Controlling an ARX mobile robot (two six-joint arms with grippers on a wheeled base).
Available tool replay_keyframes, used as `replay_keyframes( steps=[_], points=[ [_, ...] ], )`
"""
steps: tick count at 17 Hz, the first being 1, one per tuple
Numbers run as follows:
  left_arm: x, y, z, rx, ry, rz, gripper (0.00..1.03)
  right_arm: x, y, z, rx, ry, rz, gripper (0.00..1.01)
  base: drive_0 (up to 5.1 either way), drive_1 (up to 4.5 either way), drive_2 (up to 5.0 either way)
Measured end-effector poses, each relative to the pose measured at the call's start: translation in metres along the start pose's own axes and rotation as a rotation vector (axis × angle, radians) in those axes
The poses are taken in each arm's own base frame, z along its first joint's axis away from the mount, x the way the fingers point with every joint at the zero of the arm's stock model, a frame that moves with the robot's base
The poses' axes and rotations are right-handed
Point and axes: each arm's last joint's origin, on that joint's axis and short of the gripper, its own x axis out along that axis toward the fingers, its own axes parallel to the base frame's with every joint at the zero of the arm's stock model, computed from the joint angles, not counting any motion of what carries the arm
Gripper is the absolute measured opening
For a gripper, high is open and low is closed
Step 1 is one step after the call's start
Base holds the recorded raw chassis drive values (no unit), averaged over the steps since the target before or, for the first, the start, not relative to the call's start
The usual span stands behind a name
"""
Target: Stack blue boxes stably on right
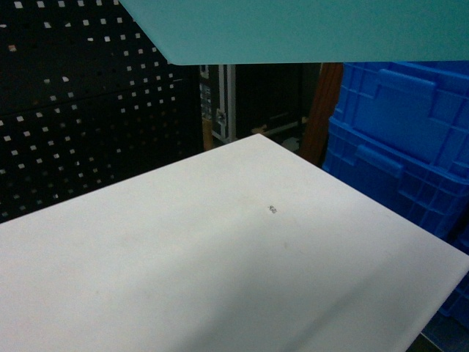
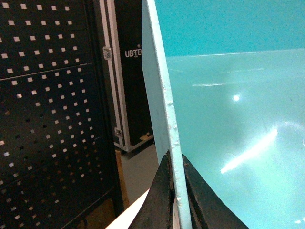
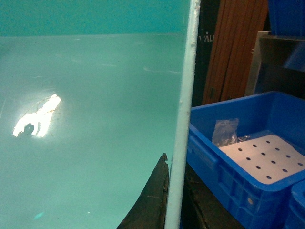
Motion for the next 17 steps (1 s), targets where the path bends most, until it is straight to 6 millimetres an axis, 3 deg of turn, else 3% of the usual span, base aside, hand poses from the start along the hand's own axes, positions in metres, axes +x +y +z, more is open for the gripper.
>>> replay_keyframes(
  steps=[15,17],
  points=[
    [0.0000,0.0000,0.0000,0.000,0.000,-0.001,0.02,0.0000,0.0000,0.0000,0.000,0.000,0.000,0.07,-1.6,-1.56,-1.6],
    [0.0000,0.0000,0.0000,0.000,0.000,-0.001,0.02,0.0000,0.0000,0.0000,0.000,0.000,0.000,0.07,2.4,-4.43,-3.1]
  ],
)
